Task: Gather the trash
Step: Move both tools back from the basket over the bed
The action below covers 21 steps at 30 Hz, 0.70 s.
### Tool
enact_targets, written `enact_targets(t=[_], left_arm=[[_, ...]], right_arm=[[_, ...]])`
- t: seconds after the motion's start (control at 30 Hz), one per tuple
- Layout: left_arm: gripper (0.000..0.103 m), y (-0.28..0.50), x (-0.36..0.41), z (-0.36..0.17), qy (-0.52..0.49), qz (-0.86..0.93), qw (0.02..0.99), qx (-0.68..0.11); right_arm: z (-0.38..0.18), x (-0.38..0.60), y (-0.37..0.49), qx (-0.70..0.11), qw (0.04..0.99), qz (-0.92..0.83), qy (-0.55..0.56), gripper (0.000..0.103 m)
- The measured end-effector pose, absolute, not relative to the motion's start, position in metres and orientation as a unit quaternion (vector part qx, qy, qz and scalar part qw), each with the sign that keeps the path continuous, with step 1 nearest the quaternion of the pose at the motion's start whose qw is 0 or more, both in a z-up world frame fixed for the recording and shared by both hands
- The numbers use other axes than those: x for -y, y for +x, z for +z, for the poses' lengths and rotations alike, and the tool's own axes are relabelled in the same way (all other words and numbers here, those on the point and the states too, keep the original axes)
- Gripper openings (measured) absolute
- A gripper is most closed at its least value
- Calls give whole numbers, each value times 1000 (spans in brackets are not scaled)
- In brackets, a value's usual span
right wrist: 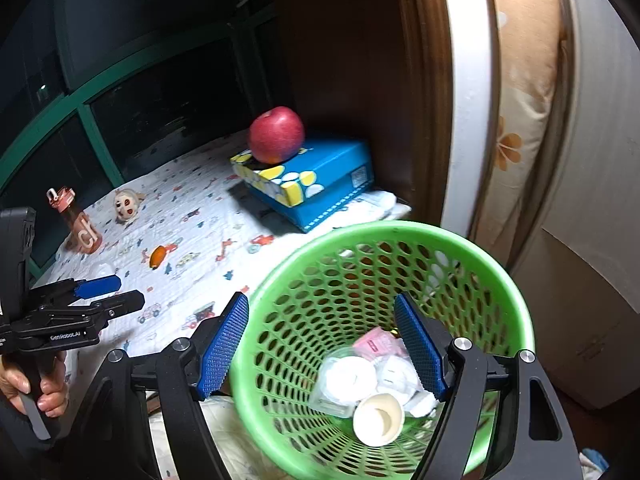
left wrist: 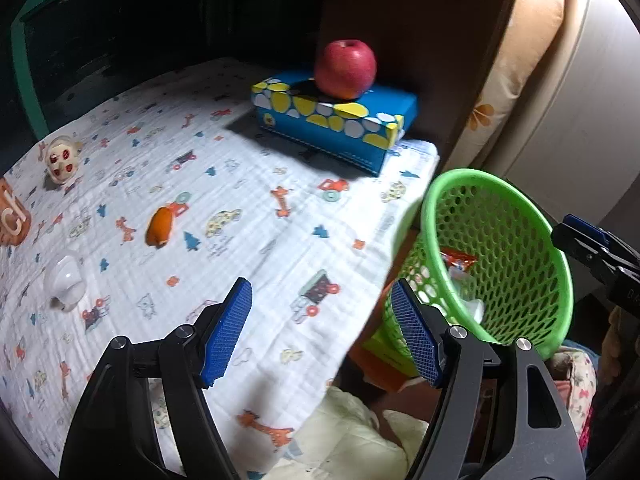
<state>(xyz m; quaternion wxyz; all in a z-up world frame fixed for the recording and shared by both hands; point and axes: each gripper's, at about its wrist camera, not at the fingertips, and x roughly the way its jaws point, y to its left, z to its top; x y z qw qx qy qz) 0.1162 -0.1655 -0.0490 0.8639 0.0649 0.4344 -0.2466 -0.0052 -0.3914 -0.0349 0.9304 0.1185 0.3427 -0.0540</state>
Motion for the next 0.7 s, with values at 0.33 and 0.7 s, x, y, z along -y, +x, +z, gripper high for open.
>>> enact_targets(t=[0.33,0.7], left_arm=[[72,149,73,-60,15,-141,884,-445],[77,192,-22,-74,-66,-24,885,-460]], right_arm=[[-33,341,33,-351,931,-4,99,73],[-35,292,68,-361,928,48,84,73]])
